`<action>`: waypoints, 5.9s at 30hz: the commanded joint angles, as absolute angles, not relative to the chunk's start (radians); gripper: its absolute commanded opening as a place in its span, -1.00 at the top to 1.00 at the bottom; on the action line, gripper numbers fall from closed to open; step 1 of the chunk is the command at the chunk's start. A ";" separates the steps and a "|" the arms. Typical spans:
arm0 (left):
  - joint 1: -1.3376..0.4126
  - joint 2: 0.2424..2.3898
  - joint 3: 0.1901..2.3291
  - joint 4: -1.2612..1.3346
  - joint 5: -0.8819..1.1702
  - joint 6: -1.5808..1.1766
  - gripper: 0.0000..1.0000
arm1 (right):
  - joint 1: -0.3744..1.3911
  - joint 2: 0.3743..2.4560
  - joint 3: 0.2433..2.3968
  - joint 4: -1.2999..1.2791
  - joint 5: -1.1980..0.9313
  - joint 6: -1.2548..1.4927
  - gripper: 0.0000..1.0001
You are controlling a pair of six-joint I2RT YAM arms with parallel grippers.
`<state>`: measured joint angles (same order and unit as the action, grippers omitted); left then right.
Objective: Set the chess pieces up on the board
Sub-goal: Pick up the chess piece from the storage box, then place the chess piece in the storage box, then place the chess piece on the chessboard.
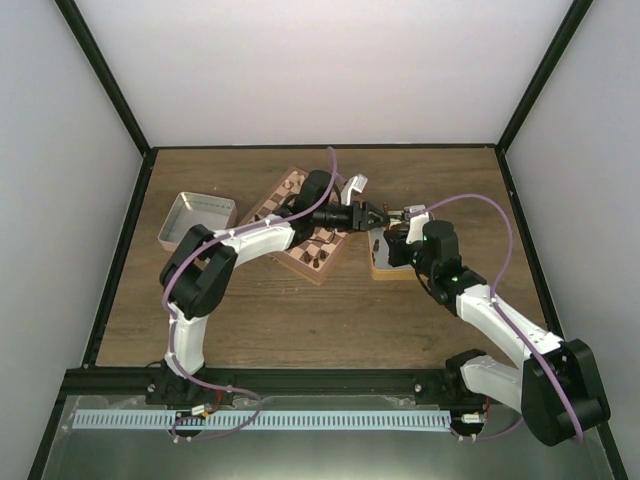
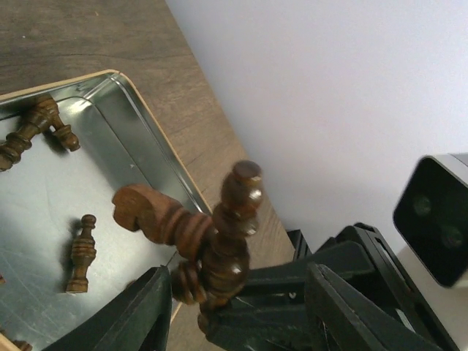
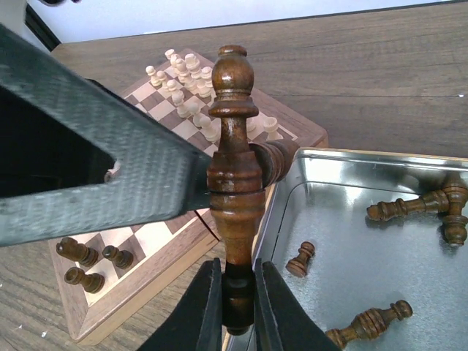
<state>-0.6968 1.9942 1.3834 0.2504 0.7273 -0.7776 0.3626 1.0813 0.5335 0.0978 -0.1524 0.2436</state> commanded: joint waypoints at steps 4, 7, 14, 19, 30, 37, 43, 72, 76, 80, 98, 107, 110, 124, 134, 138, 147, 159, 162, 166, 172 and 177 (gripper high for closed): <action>-0.699 2.040 1.444 0.331 0.710 -0.780 -0.02 | 0.367 1.073 0.530 0.098 -0.148 0.231 0.99; -0.699 2.043 1.457 0.327 0.679 -0.756 -0.02 | 0.367 1.075 0.528 0.096 -0.146 0.233 0.99; -0.699 2.077 1.507 0.316 0.673 -0.738 0.19 | 0.367 1.087 0.532 0.087 -0.135 0.233 0.99; -0.702 2.080 1.494 0.331 0.688 -0.735 0.55 | 0.367 1.089 0.535 0.083 -0.125 0.236 0.99; -0.702 2.035 1.454 0.368 0.593 -0.622 0.92 | 0.365 1.098 0.543 0.005 -0.011 0.330 0.99; -0.701 1.999 1.420 0.370 0.555 -0.608 0.92 | 0.353 1.160 0.579 -0.052 0.013 0.402 0.95; -0.696 1.954 1.366 0.373 0.549 -0.592 0.92 | 0.343 1.282 0.654 -0.088 -0.055 0.405 0.83; -0.672 1.471 1.050 0.141 0.246 -0.604 0.91 | 0.528 1.129 0.713 0.171 -0.440 0.257 -0.44; -0.669 1.460 1.048 0.135 0.292 -0.631 0.91 | 0.532 1.125 0.716 0.224 -0.411 0.279 -0.41; -0.666 1.442 1.040 0.137 0.333 -0.656 0.91 | 0.532 1.161 0.757 0.211 -0.413 0.245 -0.33; -0.653 1.415 1.029 0.131 0.421 -0.693 0.86 | 0.532 1.266 0.871 0.164 -0.440 0.131 0.60; -0.587 1.347 1.036 0.074 0.566 -0.693 -0.16 | 0.533 1.212 0.844 0.129 -0.506 -0.027 0.76; -0.552 1.339 1.041 0.041 0.678 -0.688 -0.29 | 0.533 1.204 0.845 0.105 -0.571 -0.092 0.74; -0.531 1.391 1.080 -0.087 0.895 -0.592 0.11 | 0.532 1.215 0.872 0.020 -0.716 -0.204 0.69; -0.529 1.417 1.081 -0.096 0.873 -0.575 0.43 | 0.532 1.231 0.894 -0.020 -0.737 -0.224 0.70; -0.528 1.412 1.080 -0.100 0.855 -0.556 0.74 | 0.532 1.237 0.900 -0.028 -0.734 -0.219 0.70; -0.526 1.358 1.081 -0.203 0.637 -0.448 0.92 | 0.532 1.246 0.920 -0.065 -0.635 -0.153 -0.32; -0.532 1.304 0.949 -0.345 0.088 -0.320 0.91 | 0.532 1.145 0.808 0.045 -0.269 0.016 -0.55; -0.543 1.338 0.920 -0.329 0.072 -0.332 0.91 | 0.532 1.149 0.801 0.050 -0.111 0.152 -0.54; -0.574 1.399 0.903 -0.296 0.040 -0.341 0.91 | 0.531 1.163 0.796 0.010 0.034 0.342 -0.49; -0.624 1.487 0.913 -0.253 -0.030 -0.337 0.91 | 0.524 1.206 0.802 -0.086 0.165 0.476 -0.47; -0.639 1.554 0.940 -0.236 -0.057 -0.334 0.91 | 0.519 1.198 0.780 -0.073 0.162 0.503 -0.47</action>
<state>-0.6289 1.5131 0.9112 -0.2779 -0.0074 -0.3450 0.5255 1.2079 0.7830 -0.0669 0.1059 0.4355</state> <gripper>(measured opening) 0.121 0.738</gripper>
